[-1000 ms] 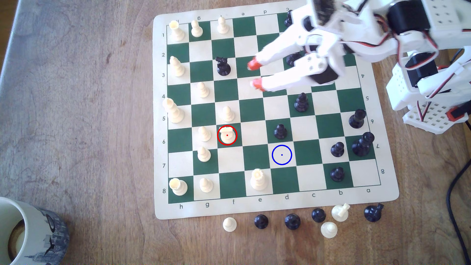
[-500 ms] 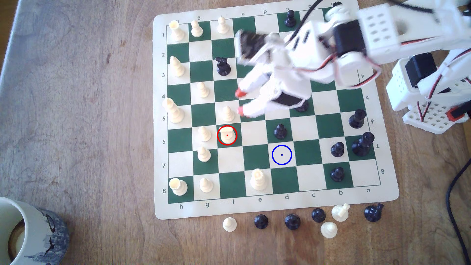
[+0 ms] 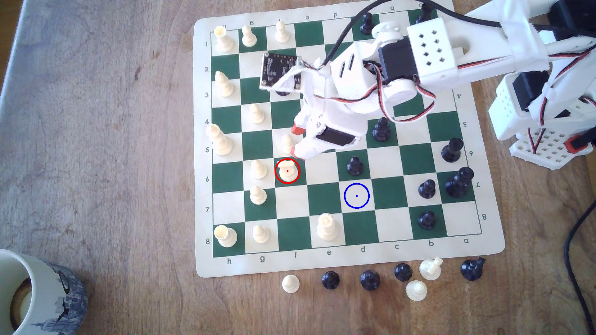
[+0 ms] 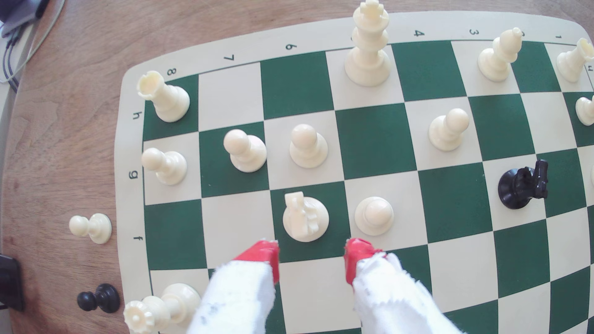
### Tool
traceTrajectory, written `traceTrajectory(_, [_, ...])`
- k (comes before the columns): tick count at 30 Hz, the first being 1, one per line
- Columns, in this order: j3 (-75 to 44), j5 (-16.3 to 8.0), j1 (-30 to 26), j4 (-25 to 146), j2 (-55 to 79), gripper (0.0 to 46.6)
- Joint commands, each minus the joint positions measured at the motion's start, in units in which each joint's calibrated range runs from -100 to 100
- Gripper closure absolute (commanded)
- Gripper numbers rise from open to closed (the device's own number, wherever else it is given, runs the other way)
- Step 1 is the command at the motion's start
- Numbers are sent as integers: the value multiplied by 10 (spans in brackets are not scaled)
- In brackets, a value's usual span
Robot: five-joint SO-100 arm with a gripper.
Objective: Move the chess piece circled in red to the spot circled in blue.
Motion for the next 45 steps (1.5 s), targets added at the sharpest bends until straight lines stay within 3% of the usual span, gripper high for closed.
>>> traceTrajectory(1, [-59,-1,-3,-4,4,348])
traceTrajectory(35, [-132,8,-20,-79,174,350])
traceTrajectory(45, [-128,13,-19,-84,178,390])
